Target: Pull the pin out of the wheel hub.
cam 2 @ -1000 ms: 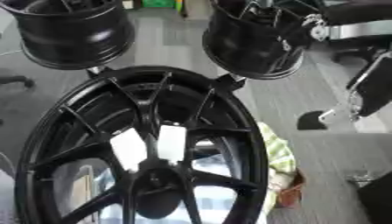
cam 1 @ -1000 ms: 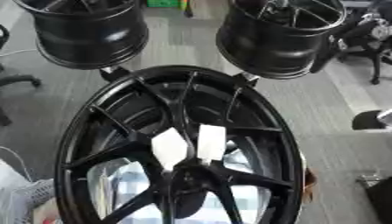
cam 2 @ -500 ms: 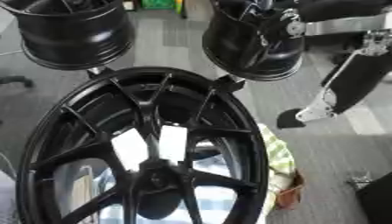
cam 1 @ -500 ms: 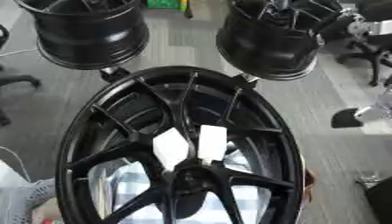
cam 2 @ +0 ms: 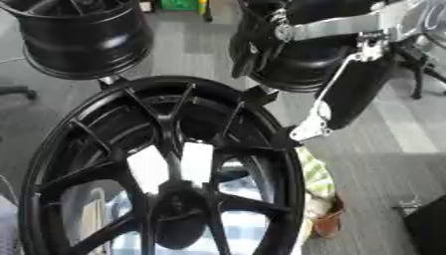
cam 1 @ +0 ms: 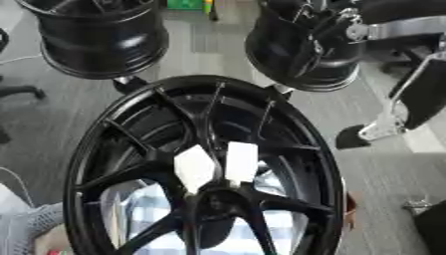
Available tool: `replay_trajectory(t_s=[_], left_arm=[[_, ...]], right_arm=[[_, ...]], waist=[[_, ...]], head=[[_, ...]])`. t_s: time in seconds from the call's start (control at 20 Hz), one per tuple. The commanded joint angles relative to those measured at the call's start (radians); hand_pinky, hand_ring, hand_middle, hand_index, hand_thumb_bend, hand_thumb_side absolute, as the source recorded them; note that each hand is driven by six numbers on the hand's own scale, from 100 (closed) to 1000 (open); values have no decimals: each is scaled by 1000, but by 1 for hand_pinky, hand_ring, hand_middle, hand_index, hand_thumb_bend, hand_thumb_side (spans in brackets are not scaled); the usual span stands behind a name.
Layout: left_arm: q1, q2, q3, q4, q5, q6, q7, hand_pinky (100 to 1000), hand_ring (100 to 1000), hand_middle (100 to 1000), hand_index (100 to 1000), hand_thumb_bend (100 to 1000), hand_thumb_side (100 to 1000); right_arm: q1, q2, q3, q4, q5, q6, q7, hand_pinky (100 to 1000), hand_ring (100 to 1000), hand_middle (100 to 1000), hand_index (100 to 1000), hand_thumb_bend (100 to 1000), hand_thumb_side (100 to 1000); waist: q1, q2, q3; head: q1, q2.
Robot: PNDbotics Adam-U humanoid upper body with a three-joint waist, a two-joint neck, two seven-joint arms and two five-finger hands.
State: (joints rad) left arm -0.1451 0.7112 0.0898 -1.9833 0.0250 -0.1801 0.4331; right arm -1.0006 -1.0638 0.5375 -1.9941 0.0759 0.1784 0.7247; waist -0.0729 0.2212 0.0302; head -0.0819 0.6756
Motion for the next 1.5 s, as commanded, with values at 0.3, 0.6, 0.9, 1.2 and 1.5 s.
replay_trajectory(t_s=[0.3,0.6,0.9,1.2,1.5], left_arm=[[5,33,3,-17,3,3,-8,767,869,740,876,300,731],[11,30,1,-17,4,5,-11,766,869,741,876,298,735],[13,25,0,-17,7,7,-14,766,870,741,875,296,737],[13,20,-2,-17,9,7,-18,765,870,742,875,293,739],[12,19,-1,-17,8,6,-18,766,871,742,875,292,739]], right_arm=[[-95,67,81,-6,31,136,54,823,802,773,839,547,363],[-138,125,121,-6,49,239,65,821,799,771,836,544,359],[-161,188,156,-6,58,334,90,820,801,771,833,549,345],[-181,242,179,-6,65,403,115,817,801,770,834,552,345],[-166,256,185,-6,82,443,126,815,799,768,833,554,341]], waist=[[2,-21,-8],[0,-26,-14],[1,-26,-12],[1,-25,-10],[0,-24,-8]], head=[[12,10],[18,17],[15,20],[11,27],[10,27]])
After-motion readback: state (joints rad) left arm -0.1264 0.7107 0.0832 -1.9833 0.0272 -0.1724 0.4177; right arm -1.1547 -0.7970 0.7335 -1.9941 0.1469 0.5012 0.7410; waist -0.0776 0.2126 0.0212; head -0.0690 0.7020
